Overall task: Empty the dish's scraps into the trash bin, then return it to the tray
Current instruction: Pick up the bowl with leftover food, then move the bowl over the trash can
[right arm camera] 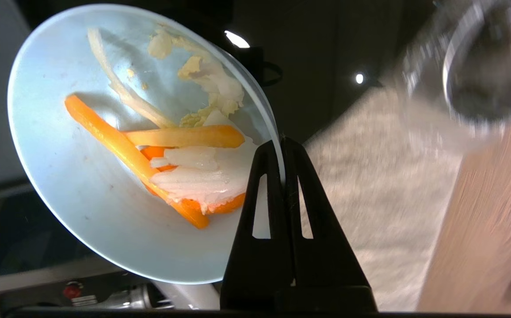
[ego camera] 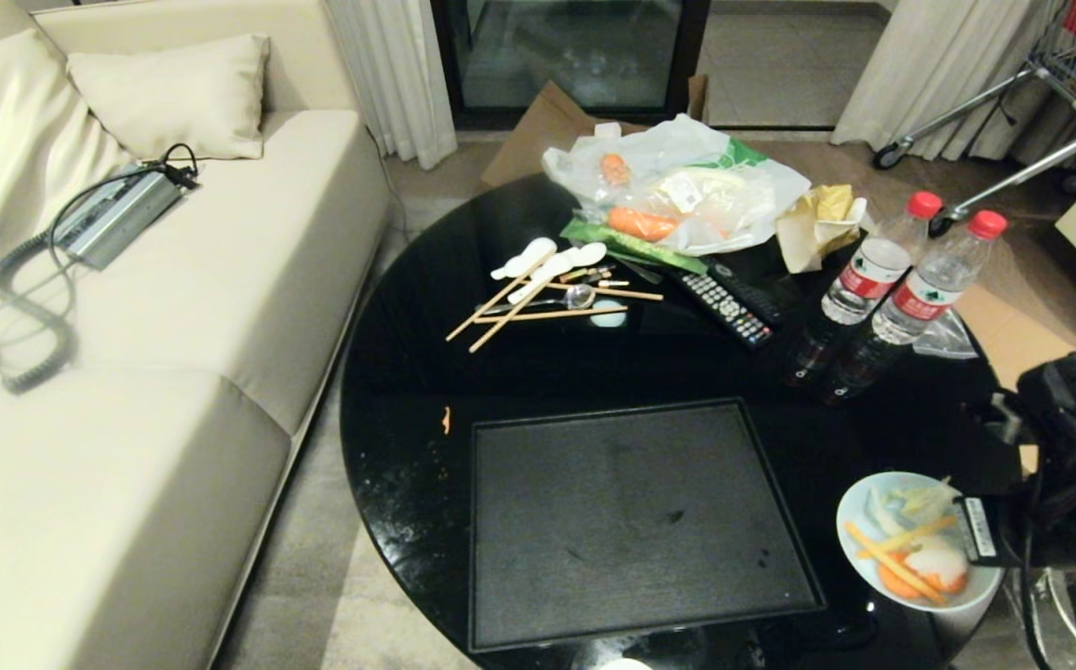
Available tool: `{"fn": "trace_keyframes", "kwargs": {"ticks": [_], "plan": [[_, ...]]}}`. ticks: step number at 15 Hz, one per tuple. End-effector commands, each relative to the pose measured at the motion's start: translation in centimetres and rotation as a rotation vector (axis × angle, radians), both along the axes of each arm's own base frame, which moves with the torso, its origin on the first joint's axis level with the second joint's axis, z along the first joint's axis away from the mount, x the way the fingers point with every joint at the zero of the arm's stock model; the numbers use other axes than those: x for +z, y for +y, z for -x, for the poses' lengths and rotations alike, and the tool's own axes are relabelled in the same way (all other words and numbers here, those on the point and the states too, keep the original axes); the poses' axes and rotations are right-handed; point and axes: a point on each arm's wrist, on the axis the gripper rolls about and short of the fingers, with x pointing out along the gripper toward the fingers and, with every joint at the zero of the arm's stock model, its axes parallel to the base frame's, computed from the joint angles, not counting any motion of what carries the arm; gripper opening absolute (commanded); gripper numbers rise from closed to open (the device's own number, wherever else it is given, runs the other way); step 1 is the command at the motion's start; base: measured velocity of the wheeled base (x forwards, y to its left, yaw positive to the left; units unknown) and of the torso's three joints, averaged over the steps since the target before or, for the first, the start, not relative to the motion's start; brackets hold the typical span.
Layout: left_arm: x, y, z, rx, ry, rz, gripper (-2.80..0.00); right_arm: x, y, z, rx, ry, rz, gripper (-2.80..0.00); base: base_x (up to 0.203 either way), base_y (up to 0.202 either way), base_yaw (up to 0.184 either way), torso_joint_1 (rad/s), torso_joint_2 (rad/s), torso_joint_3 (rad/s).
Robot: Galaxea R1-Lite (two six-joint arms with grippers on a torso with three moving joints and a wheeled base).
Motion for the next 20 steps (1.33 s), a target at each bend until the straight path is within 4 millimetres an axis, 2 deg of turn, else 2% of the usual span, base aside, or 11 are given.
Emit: {"fn": "trace_keyframes", "kwargs": {"ticks": [1, 3, 5, 10, 13, 20], "plan": [[0.0, 0.0, 0.0, 0.0, -0.001, 0.0, -2.8, 0.8, -0.8, 3.4, -0.049, -0.057, -0.016, -2.8, 0.0, 0.0, 0.0, 0.0, 0.0, 0.0], [0.0, 0.0, 0.0, 0.0, -0.001, 0.0, -2.8, 0.6, -1.0, 5.5, -0.072, -0.078, -0.031, -2.8, 0.0, 0.0, 0.0, 0.0, 0.0, 0.0], [0.0, 0.0, 0.0, 0.0, -0.001, 0.0, -2.8, 0.3, -1.1, 6.8, -0.127, -0.095, -0.075, -2.8, 0.0, 0.0, 0.0, 0.0, 0.0, 0.0], [0.0, 0.0, 0.0, 0.0, -0.001, 0.0, -2.8, -1.0, -1.2, 8.8, -0.226, -0.064, -0.154, -2.8, 0.0, 0.0, 0.0, 0.0, 0.0, 0.0], [0.0, 0.0, 0.0, 0.0, -0.001, 0.0, -2.8, -0.9, -1.2, 10.5, -0.204, -0.082, -0.203, -2.8, 0.0, 0.0, 0.0, 0.0, 0.0, 0.0], [0.0, 0.0, 0.0, 0.0, -0.001, 0.0, -2.8, -0.7, -1.1, 10.6, -0.193, -0.085, -0.24, -2.8, 0.0, 0.0, 0.0, 0.0, 0.0, 0.0]]}}
